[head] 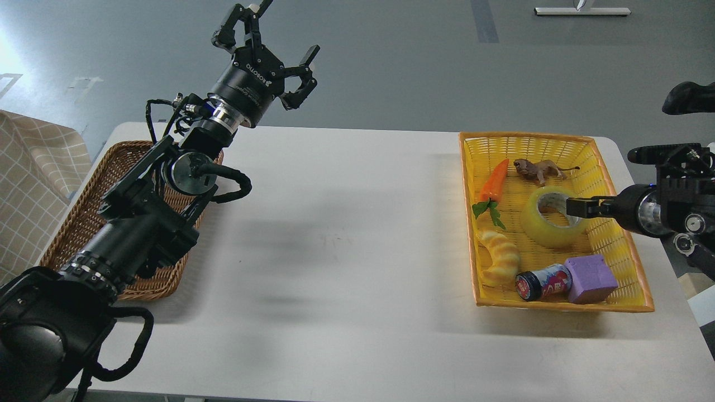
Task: Place and transfer tape with both arms
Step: 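Lower the right gripper into the tape roll's hole in the yellow basket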
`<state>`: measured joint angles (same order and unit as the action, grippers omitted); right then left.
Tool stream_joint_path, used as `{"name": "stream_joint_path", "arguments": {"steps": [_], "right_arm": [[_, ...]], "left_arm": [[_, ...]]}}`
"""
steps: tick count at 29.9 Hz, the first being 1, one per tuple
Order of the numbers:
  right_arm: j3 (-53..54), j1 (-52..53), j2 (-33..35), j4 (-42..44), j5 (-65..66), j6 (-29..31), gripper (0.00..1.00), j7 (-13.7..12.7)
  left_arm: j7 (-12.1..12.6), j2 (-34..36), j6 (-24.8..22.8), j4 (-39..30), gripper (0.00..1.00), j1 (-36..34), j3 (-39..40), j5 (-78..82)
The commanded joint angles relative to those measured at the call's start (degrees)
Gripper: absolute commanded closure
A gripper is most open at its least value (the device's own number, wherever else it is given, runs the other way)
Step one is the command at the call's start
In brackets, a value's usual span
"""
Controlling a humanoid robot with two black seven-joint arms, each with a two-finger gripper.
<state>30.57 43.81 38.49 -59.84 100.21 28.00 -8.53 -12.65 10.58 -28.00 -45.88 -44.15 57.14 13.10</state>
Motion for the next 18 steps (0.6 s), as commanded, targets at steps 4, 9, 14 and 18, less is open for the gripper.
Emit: {"name": "stream_joint_path", "arguments": {"steps": [4, 9, 14, 18], "right_arm": [[-0.07, -0.04, -1.31, 1.92, 0.34, 0.00, 0.14, 0.00], [-0.07, 0.05, -2.36, 2.79, 0.25, 0.00, 0.21, 0.00], [-0.07, 0.05, -3.94, 4.72, 0.16, 0.00, 0.29, 0.09], [-0.07, -0.04, -4.56, 5.17, 0.16, 0.00, 0.39, 0.09]], "left_arm": [[-0.09, 0.06, 0.00, 0.01, 0.02, 0.12, -0.01, 0.00], [-0.09, 0.06, 0.00, 0.01, 0.02, 0.12, -0.01, 0.00], [-0.09, 0.06, 0.00, 0.01, 0.02, 0.20, -0.01, 0.00], [-0.09, 0.23, 0.00, 0.01, 0.02, 0.29, -0.01, 0.00]]}}
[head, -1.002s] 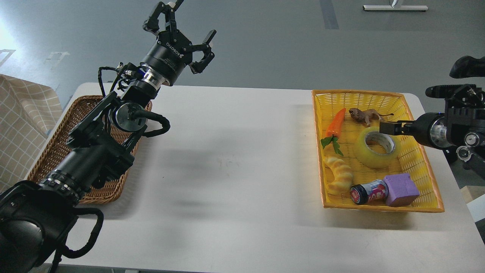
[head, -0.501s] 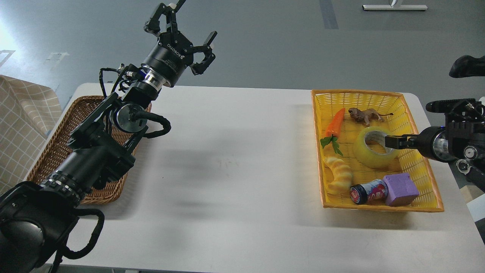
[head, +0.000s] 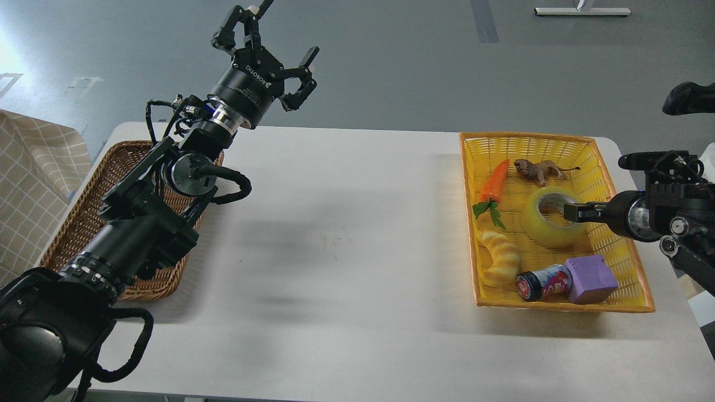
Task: Place and transfer tape with both arms
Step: 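Lower the right gripper into the tape roll's hole in the yellow basket, then lift the tape roll with the right gripper toward the table center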
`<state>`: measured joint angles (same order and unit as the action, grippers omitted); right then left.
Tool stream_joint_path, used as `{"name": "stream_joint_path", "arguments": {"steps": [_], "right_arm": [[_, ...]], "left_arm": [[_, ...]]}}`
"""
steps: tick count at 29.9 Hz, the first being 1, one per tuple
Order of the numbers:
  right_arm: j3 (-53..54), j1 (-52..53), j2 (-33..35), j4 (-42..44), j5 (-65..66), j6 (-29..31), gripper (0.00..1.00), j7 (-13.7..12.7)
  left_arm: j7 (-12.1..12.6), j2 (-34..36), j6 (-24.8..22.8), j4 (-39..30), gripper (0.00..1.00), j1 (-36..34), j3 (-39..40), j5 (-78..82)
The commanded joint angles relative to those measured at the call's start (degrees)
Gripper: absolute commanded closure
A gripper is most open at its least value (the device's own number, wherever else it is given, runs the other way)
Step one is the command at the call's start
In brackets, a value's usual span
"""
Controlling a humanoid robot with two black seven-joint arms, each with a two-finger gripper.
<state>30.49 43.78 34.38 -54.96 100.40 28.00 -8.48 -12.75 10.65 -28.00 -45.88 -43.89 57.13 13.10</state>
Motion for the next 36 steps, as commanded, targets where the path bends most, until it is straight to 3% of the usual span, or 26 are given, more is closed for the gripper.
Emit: {"name": "stream_joint_path", "arguments": {"steps": [1, 7, 13, 18, 22, 24, 32, 36], "right_arm": [[-0.08, -0.01, -0.71, 0.30, -0.03, 0.00, 0.42, 0.04], [0.01, 0.08, -1.86, 0.47, -0.03, 0.00, 0.53, 0.04], [-0.08, 0.69, -3.17, 3.46, -0.38, 0.00, 0.54, 0.04], [0.01, 0.87, -3.44, 3.72, -0.47, 0.00, 0.68, -0.05], [0.01, 0.96, -3.53, 3.81, -0.56, 0.00, 0.94, -0.13], [0.01, 1.05, -3.53, 3.81, -0.56, 0.00, 0.99, -0.40], [0.18, 2.71, -3.35, 1.71, -0.82, 0.00, 1.00, -0.40], [0.62, 3.24, 0.41, -5.22, -0.82, 0.00, 1.00, -0.48]], "left_arm": [[0.00, 0.16, 0.00, 0.00, 0.02, 0.03, 0.00, 0.00], [0.00, 0.25, 0.00, 0.00, 0.02, 0.12, 0.00, 0.00], [0.00, 0.25, 0.00, 0.00, 0.02, 0.12, 0.00, 0.00], [0.00, 0.34, 0.00, 0.09, 0.02, 0.12, 0.00, 0.00], [0.00, 0.34, 0.00, 0.00, 0.02, 0.21, -0.09, 0.00], [0.00, 0.34, 0.00, 0.00, 0.02, 0.21, 0.00, 0.00], [0.00, 0.25, 0.00, 0.09, 0.02, 0.21, 0.00, 0.00], [0.00, 0.25, 0.00, 0.00, 0.02, 0.12, 0.00, 0.00]]}}
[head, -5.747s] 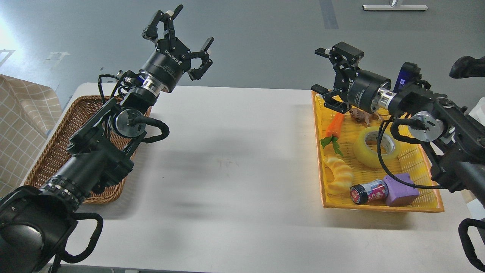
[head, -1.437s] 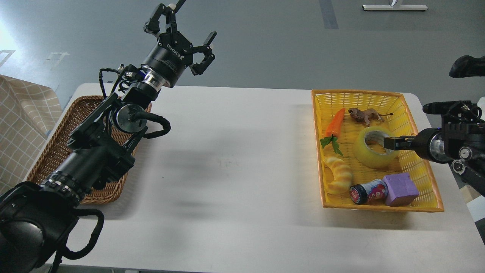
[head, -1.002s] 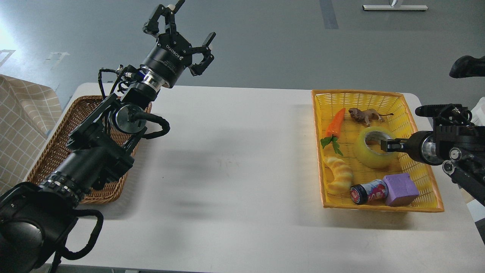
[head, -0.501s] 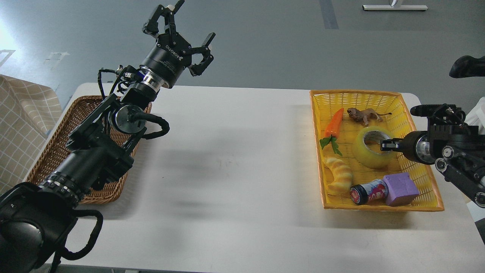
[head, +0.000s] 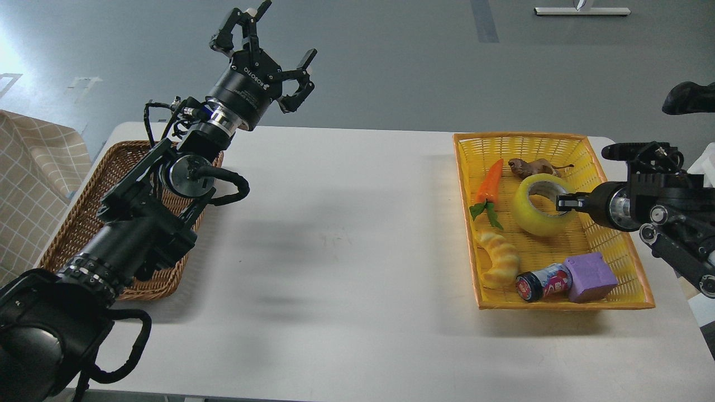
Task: Place and transfer tape with both arms
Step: 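Lift the tape roll with the right gripper toward the table center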
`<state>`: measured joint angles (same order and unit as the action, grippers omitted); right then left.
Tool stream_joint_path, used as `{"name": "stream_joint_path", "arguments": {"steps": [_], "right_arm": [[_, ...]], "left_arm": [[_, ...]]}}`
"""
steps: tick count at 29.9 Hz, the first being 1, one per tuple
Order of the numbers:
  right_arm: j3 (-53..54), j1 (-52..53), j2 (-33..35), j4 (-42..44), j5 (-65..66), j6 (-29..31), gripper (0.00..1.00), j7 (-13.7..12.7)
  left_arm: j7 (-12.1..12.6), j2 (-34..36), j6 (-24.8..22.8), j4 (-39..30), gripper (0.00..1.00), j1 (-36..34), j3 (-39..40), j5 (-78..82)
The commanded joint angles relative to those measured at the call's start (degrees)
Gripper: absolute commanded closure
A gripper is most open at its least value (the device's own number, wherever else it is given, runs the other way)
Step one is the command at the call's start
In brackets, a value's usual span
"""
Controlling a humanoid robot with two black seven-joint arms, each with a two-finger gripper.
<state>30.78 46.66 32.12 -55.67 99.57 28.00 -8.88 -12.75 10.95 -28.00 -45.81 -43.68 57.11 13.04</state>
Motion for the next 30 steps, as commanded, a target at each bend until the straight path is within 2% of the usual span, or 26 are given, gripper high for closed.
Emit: {"name": "stream_joint_path", "arguments": {"steps": [1, 6, 14, 21, 26, 30], "right_arm": [[0.33, 0.45, 3.38, -5.66, -0.08, 0.00, 1.00, -0.09], [0.60, 2.11, 6.72, -12.52, -0.08, 0.00, 1.00, -0.09], [0.95, 8.17, 5.59, -14.81, -0.17, 0.00, 1.00, -0.09], [0.69, 12.31, -1.26, -14.20, -0.52, 0.00, 1.00, 0.26], [-0.28, 12.75, -9.87, -13.24, -0.34, 0.00, 1.00, 0.18], [-2.30, 12.84, -13.92, -11.22, -0.34, 0.00, 1.00, 0.00]], "left_arm": [[0.01, -0.05, 0.00, -0.07, 0.02, -0.09, 0.02, 0.05], [0.09, -0.05, 0.00, -0.07, 0.02, -0.09, -0.07, 0.05], [0.01, -0.05, 0.00, -0.07, 0.02, 0.00, -0.07, 0.05], [0.01, 0.13, 0.00, -0.07, 0.02, 0.00, -0.07, 0.05], [0.01, 0.13, 0.00, -0.07, 0.02, 0.18, -0.16, 0.05], [0.01, 0.04, 0.00, -0.07, 0.02, 0.09, -0.16, 0.05]]}}
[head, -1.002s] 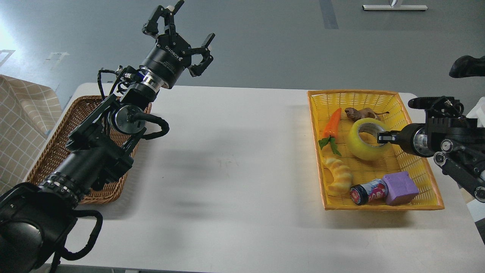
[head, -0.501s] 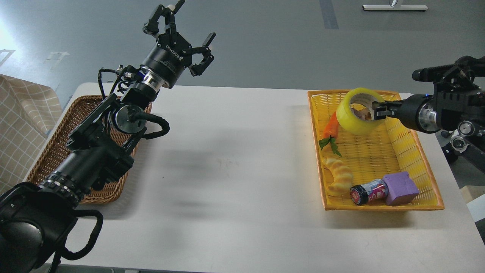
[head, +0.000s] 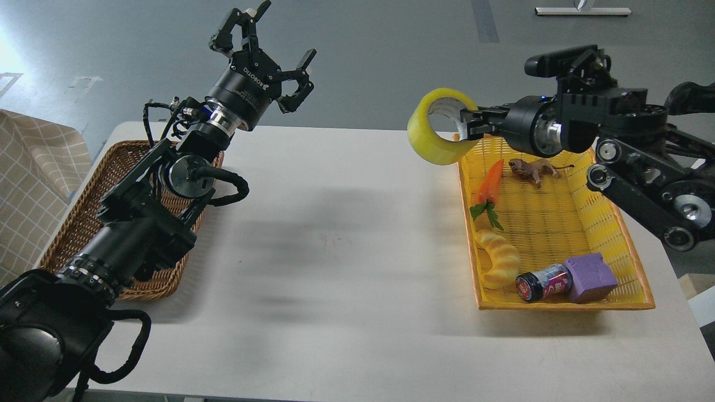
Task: Place and transfer tape with both arms
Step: 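Lift the tape roll with the right gripper toward the table center, then set the tape roll on the table center and release with right gripper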
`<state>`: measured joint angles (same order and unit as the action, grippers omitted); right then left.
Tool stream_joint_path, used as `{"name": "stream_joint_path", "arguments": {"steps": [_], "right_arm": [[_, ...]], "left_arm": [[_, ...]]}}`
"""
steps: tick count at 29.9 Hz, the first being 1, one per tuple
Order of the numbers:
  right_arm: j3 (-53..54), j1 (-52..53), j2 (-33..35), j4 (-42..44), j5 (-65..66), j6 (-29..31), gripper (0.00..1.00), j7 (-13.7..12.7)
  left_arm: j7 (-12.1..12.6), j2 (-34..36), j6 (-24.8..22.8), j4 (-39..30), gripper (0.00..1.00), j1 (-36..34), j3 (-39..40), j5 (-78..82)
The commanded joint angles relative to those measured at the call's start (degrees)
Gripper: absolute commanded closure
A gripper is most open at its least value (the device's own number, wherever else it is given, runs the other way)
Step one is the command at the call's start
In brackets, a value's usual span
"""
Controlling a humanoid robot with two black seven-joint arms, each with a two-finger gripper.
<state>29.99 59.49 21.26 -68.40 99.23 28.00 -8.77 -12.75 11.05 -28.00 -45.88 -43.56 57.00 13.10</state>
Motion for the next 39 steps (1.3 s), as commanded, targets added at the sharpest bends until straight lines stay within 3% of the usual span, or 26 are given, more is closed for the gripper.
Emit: {"name": "stream_joint_path", "arguments": {"steps": [1, 13, 39], "right_arm": [[-2.47, 0.01, -4.55, 2.47, -0.01, 0.00, 1.00, -0.11], [-6.61, -0.86, -14.84, 11.35, -0.01, 0.00, 1.00, -0.99], [-14.96, -1.48, -18.97, 16.72, 0.43, 0.00, 1.00, -0.99]], "left_arm": [[0.01, -0.06, 0.00, 0.00, 0.02, -0.03, -0.04, 0.00], [0.10, -0.33, 0.00, 0.00, 0.02, -0.12, 0.04, 0.00], [0.01, -0.50, 0.00, 0.00, 0.02, -0.12, 0.04, 0.00]]}}
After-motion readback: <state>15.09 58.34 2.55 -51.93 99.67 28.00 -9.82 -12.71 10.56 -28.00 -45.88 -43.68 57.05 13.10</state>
